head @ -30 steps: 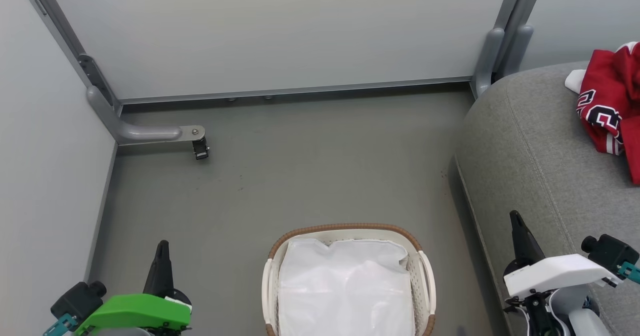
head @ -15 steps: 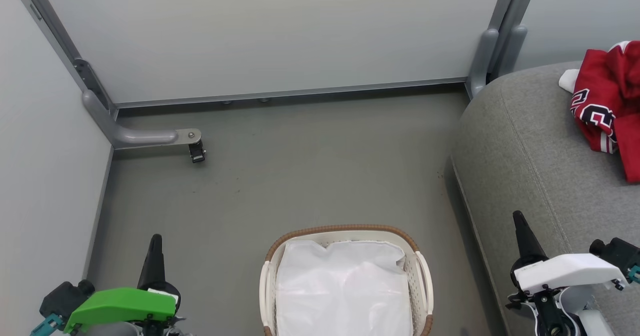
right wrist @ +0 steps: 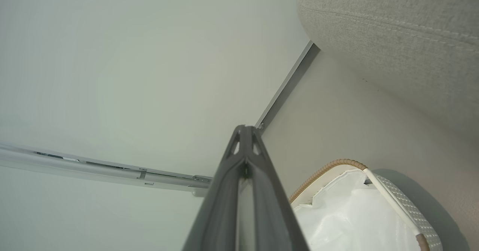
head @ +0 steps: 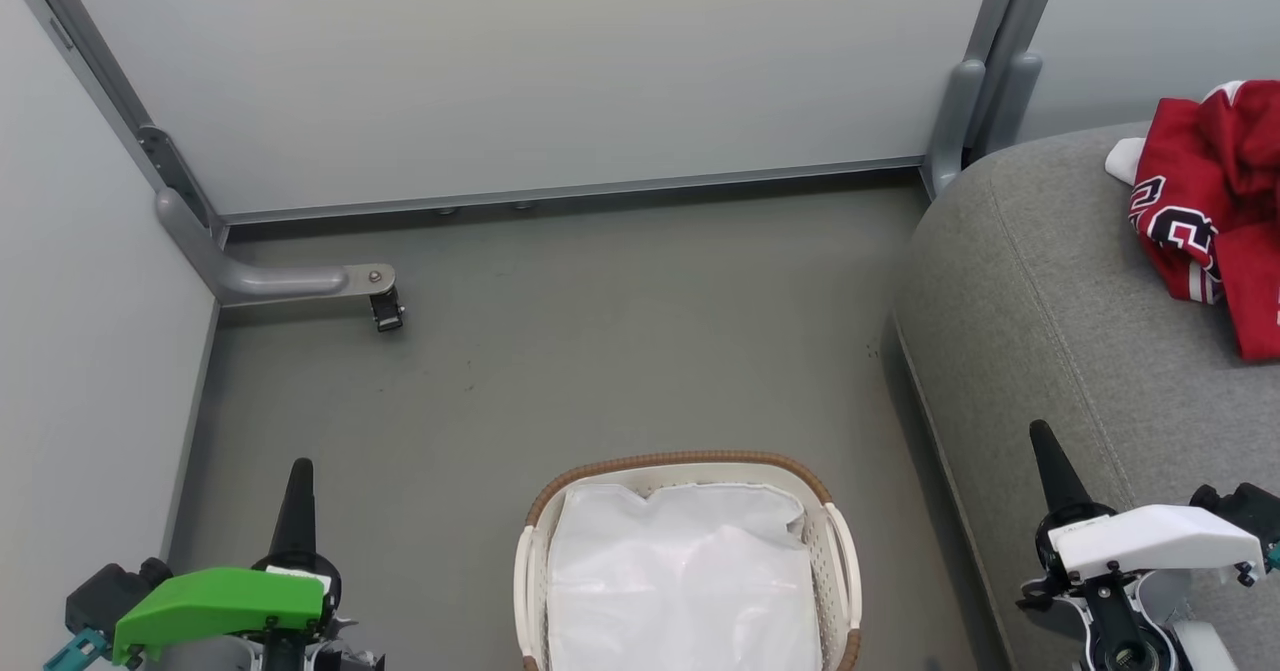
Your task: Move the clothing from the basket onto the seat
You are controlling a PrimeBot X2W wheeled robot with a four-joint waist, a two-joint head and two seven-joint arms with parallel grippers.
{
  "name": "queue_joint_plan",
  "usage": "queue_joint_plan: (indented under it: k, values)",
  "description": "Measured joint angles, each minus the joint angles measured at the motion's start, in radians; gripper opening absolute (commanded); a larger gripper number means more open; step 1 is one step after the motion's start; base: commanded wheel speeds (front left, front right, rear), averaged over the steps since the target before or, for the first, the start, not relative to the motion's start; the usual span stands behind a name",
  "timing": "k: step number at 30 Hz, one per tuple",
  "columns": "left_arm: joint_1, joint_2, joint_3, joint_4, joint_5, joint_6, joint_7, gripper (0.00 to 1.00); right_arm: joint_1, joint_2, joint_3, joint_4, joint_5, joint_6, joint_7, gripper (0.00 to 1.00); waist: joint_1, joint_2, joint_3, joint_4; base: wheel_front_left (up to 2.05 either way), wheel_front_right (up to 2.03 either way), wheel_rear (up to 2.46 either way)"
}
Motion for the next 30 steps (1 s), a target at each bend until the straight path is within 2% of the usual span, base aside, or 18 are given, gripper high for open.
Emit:
queue_joint_plan:
  k: [30]
  values:
    - [-0.025,0.000,0.047,-0.023,-0.226,-0.002,0.071,0.00,-0.004,-0.002,-0.025,-0.012,0.266,0.000,0.069,0.00,0.0000,0.0000,-0.011,-0.025,0.00,0.00,0.00]
